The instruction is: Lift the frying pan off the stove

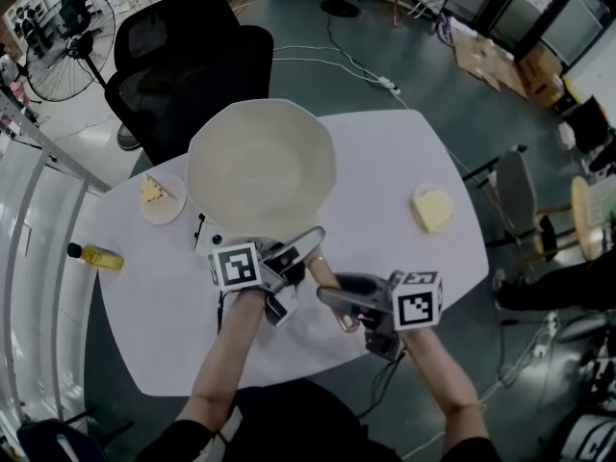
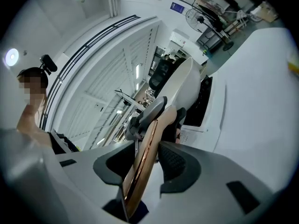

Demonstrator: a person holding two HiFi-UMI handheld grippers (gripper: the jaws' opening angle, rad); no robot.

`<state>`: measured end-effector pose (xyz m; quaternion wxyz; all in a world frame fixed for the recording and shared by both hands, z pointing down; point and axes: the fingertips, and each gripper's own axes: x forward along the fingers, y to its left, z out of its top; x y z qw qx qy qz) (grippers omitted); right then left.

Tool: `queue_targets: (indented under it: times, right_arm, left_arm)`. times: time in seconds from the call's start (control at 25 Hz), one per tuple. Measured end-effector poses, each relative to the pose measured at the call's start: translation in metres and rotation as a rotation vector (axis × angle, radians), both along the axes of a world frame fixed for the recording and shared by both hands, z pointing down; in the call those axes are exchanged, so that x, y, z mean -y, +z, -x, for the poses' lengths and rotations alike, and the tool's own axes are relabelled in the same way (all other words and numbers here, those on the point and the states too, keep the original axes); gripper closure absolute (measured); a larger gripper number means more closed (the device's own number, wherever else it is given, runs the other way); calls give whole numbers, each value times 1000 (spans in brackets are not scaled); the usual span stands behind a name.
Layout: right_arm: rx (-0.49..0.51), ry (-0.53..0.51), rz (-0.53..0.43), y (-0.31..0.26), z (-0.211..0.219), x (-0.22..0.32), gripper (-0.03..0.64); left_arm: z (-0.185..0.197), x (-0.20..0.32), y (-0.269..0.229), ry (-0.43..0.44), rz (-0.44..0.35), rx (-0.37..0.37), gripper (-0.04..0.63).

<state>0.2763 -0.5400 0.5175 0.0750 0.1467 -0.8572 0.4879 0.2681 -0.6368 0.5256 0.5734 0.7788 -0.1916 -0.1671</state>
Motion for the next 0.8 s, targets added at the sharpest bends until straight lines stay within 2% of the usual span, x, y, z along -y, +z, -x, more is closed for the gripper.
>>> queue_targets:
  times: [0.08,0.2,0.4,0.52,0.6,0.68,0.8]
  right_arm:
    - [-17,-12,-20,1,3,-3,461]
    - [6,1,-17,-5,5,-7,456]
    - [40,35,-39,-13,8,-7,454]
    - [77,43,-57,-25,10,-6,454]
    - [78,53,-53,-28,12,-9,454]
    - [71,60,-50,-30,16,-15,454]
    - [83,65,-51,-35,24,-26,453]
  left_arm:
    - [4,-3,7,24,-9,93,365]
    - [5,-8,5,52,-11,124,362]
    - [6,-8,-2,52,-5,76,359]
    - [4,-10,-21,43,-10,-8,359]
    - [6,-13,-29,40,-7,-26,357]
    - [13,-18,-28,44,-12,23,359]
    - [29,-27,-22,50,-34,153,357]
